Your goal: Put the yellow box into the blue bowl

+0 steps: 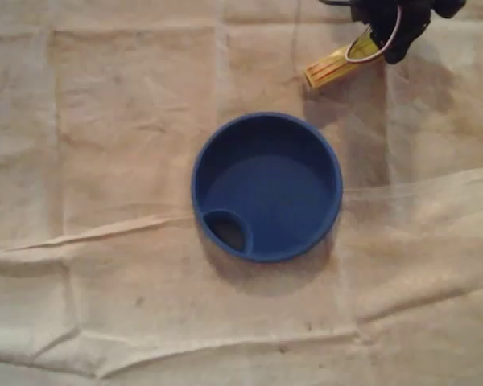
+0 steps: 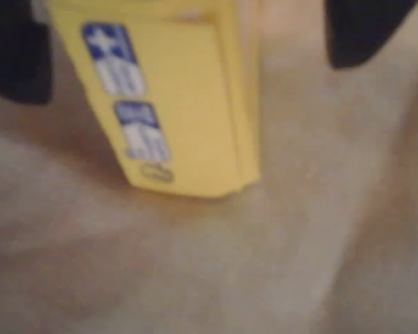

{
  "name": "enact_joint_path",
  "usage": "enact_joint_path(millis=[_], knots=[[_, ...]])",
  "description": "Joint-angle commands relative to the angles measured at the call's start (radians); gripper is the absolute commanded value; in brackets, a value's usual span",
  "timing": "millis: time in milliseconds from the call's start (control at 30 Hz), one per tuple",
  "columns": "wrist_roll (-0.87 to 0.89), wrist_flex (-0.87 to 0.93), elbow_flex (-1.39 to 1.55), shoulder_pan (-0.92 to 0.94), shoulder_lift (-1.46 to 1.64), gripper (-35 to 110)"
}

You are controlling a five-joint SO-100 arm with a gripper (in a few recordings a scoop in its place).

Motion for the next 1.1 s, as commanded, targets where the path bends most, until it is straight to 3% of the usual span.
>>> enact_joint_path(millis=[0,600,867,1067], knots=[[-0.009,-0.006,-0.055,0.009,0.005,22],[-0.089,-0.058,-0.043,0.061,0.000,22],[-0.081,-0.060,-0.058,0.061,0.005,-1],[-0.080,-0.058,-0.060,0.061,0.015,0]])
